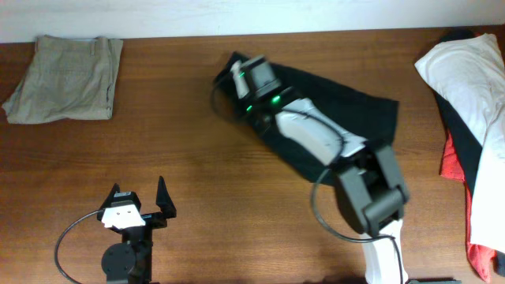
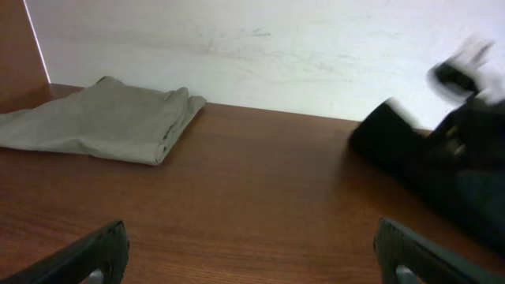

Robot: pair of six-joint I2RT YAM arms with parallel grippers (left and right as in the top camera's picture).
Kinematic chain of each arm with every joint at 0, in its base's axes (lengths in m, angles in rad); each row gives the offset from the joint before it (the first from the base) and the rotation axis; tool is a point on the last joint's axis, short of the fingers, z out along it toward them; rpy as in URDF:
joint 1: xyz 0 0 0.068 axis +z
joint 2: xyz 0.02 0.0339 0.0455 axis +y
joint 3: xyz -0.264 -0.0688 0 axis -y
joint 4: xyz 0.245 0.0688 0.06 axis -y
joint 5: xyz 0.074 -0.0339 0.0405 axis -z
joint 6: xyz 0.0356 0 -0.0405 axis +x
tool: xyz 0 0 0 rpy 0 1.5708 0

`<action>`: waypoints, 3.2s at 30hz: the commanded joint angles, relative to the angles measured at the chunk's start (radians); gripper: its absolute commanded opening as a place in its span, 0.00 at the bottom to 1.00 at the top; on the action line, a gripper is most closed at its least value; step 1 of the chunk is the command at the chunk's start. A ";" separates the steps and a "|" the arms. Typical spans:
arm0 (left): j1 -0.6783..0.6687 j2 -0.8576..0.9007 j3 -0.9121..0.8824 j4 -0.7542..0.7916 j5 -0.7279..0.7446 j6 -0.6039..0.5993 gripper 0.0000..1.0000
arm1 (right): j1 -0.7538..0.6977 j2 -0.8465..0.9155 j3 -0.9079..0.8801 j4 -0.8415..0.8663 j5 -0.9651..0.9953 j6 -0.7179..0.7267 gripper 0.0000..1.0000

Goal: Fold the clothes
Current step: 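Drag the black trousers with the right gripper to the table center, then grasp the trousers' left end with the left gripper and stretch them flat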

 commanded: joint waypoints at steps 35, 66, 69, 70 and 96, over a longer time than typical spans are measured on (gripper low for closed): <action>0.006 -0.005 -0.003 -0.002 0.004 0.016 0.99 | -0.358 -0.211 -0.074 -0.547 0.086 0.245 0.99; 0.002 1.222 1.116 -0.388 0.647 0.150 0.99 | -0.356 -0.198 -0.139 -0.486 0.152 0.317 0.99; -0.026 1.440 1.344 -0.644 0.443 0.151 0.99 | -0.356 -0.198 -0.140 -0.486 0.152 0.317 0.99; -0.035 1.503 1.390 -0.664 0.446 0.150 0.99 | -0.356 -0.198 -0.140 -0.486 0.152 0.317 0.99; -0.032 2.066 1.394 -0.513 0.197 0.074 0.01 | -0.407 -0.162 -0.296 -0.420 -0.002 0.343 0.04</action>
